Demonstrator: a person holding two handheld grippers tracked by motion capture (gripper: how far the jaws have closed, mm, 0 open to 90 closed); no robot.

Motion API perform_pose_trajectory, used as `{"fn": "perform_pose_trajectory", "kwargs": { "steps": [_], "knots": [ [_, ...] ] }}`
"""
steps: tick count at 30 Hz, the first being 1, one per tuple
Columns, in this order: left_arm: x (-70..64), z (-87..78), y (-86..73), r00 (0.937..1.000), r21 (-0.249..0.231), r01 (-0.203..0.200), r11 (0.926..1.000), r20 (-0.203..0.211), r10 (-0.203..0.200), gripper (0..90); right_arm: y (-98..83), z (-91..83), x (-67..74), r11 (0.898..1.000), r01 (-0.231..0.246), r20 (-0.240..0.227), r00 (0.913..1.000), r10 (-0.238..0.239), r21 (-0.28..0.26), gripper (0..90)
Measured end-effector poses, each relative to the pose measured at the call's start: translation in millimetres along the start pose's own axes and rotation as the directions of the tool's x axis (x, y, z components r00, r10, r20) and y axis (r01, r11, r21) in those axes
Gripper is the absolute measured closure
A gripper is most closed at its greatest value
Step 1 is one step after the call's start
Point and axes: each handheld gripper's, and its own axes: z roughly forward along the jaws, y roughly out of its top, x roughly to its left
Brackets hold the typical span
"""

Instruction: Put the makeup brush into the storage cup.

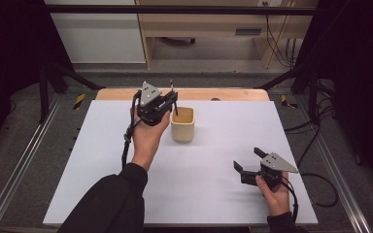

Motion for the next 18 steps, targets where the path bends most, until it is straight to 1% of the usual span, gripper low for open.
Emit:
{"fn": "perform_pose_trajectory", "kwargs": {
  "steps": [1,6,10,14,17,18],
  "knots": [
    [-1.1,1.3,-0.2,1.0,-0.001,0.006,1.0,0.001,-0.006,83.5,0.2,-0.4,-0.4,1.0,-0.012,-0.009,0.9999,0.012,-0.004,7.4],
    [-5.1,8.9,-3.5,1.0,0.017,0.0,0.9999,-0.005,0.0,83.5,-0.1,-0.8,-1.8,1.0,-0.011,-0.004,0.9999,0.011,-0.004,7.4],
    [-8.8,14.3,-6.5,0.9999,0.026,-0.014,0.9996,-0.008,0.015,83.5,-0.2,-0.8,-2.0,1.0,-0.013,0.005,0.9999,0.013,-0.006,7.3],
    [-12.6,21.0,-9.0,0.9999,0.03,-0.01,0.9995,-0.007,0.01,83.5,-0.1,-0.9,-2.2,1.0,-0.017,0.002,0.9999,0.017,-0.011,7.3],
    [-14.9,24.1,-10.6,0.9999,0.031,-0.012,0.9995,-0.005,0.012,83.5,0.0,-1.2,-2.0,1.0,-0.014,-0.001,0.9999,0.014,-0.014,7.4],
    [-15.3,24.5,-10.8,0.9999,0.031,-0.016,0.9994,-0.006,0.016,83.5,0.2,-1.3,-1.9,1.0,-0.001,0.0,1.0,0.001,-0.02,7.8]
  ]
}}
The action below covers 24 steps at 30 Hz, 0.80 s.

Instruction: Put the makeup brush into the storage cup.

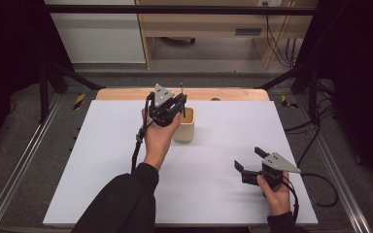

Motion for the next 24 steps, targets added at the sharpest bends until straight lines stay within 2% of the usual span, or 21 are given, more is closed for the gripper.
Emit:
{"fn": "perform_pose_trajectory", "kwargs": {
  "steps": [2,4,14,18,24],
  "knots": [
    [-0.5,0.5,-0.3,0.9999,-0.004,-0.012,0.9999,0.0,0.012,83.5,0.4,-0.3,0.2,1.0,0.016,0.007,0.9999,-0.016,-0.007,8.0],
    [-0.4,1.2,-0.7,0.9998,-0.005,-0.022,0.9998,-0.004,0.022,83.5,0.4,-0.4,0.1,1.0,0.008,0.005,1.0,-0.008,-0.009,8.0],
    [-0.9,5.6,-3.8,0.9998,-0.003,-0.021,0.9998,-0.007,0.021,83.5,-0.2,0.8,0.5,1.0,-0.004,-0.013,0.9999,0.004,-0.003,7.6],
    [-3.3,7.9,-5.2,0.9995,0.004,-0.032,0.9995,-0.003,0.032,83.5,-0.1,0.4,0.4,1.0,-0.012,-0.015,0.9998,0.012,-0.002,7.5],
    [-3.1,11.1,-8.7,0.9995,0.012,-0.03,0.9995,-0.007,0.03,83.5,-0.3,0.6,-0.1,1.0,-0.007,-0.02,0.9998,0.007,-0.001,7.6]
  ]
}}
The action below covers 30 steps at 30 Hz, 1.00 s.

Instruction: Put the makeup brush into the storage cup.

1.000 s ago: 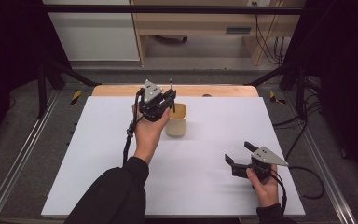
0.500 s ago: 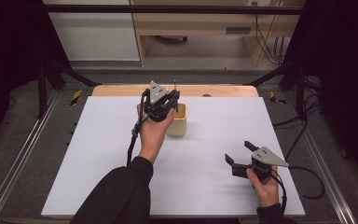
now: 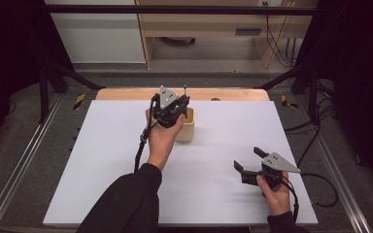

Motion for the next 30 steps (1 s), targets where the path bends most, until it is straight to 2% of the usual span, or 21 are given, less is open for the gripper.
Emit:
{"fn": "perform_pose_trajectory", "kwargs": {
  "steps": [16,30],
  "knots": [
    [0.7,4.2,-12.5,0.9999,0.025,0.015,0.9996,0.002,-0.015,83.5,-0.4,0.8,0.0,1.0,-0.001,-0.002,1.0,0.001,0.012,7.6],
    [7.4,5.1,-22.1,0.9997,0.044,0.016,0.9989,-0.02,-0.016,83.5,-0.6,0.9,0.0,1.0,-0.003,-0.004,1.0,0.003,0.013,7.6]
  ]
}}
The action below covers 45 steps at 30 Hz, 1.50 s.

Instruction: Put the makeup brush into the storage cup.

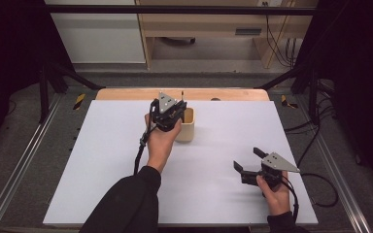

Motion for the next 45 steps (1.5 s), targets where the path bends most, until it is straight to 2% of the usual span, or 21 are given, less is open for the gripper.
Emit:
{"fn": "perform_pose_trajectory", "kwargs": {
  "steps": [16,21,22,23,25,26,28,30,34,42,45],
  "knots": [
    [2.3,2.1,-12.4,1.0,0.027,0.005,0.9996,-0.002,-0.004,83.5,-0.1,0.2,0.6,1.0,-0.001,-0.001,1.0,0.001,0.005,7.9],
    [2.9,2.3,-13.9,0.9999,0.032,0.009,0.9995,0.01,-0.009,83.2,-0.3,0.4,0.3,1.0,0.002,0.0,1.0,-0.002,0.007,7.9],
    [3.4,3.1,-14.2,0.9994,0.03,0.021,0.9993,0.026,-0.022,79.8,-0.3,0.4,0.3,1.0,0.003,0.0,1.0,-0.003,0.008,7.8],
    [3.4,3.2,-14.1,0.9995,0.025,0.022,0.9995,0.022,-0.022,71.3,-0.4,0.5,0.4,1.0,0.003,0.0,1.0,-0.003,0.007,7.8],
    [2.5,1.1,-13.2,0.9997,0.003,-0.004,1.0,-0.025,0.004,50.3,-0.4,0.6,0.4,1.0,0.004,0.0,1.0,-0.004,0.008,7.8],
    [2.1,-0.4,-12.6,0.9994,-0.004,-0.009,1.0,-0.033,0.009,40.1,-0.5,0.7,0.4,1.0,0.006,0.001,1.0,-0.006,0.008,7.8],
    [1.4,-4.8,-10.8,0.9979,-0.032,-0.031,0.999,-0.057,0.029,26.5,-0.5,0.8,0.5,1.0,0.004,0.001,1.0,-0.004,0.009,7.8],
    [1.6,-8.8,-8.6,0.998,-0.051,-0.035,0.9981,-0.054,0.032,17.2,-0.7,1.3,0.7,1.0,0.005,-0.001,1.0,-0.005,0.009,7.8],
    [3.3,-13.4,-6.9,0.9984,-0.06,-0.034,0.9976,-0.047,0.031,10.7,-0.7,1.5,1.5,1.0,0.005,-0.001,1.0,-0.005,0.009,7.8],
    [3.4,-13.5,-10.7,0.9993,-0.069,-0.037,0.997,-0.008,0.036,7.8,-0.7,1.3,0.9,1.0,0.008,0.0,1.0,-0.008,0.009,7.7],
    [2.5,-12.7,-11.2,0.9996,-0.069,-0.026,0.9973,0.012,0.027,5.5,-0.6,1.2,0.7,1.0,0.007,0.001,1.0,-0.007,0.009,7.7]
  ]
}}
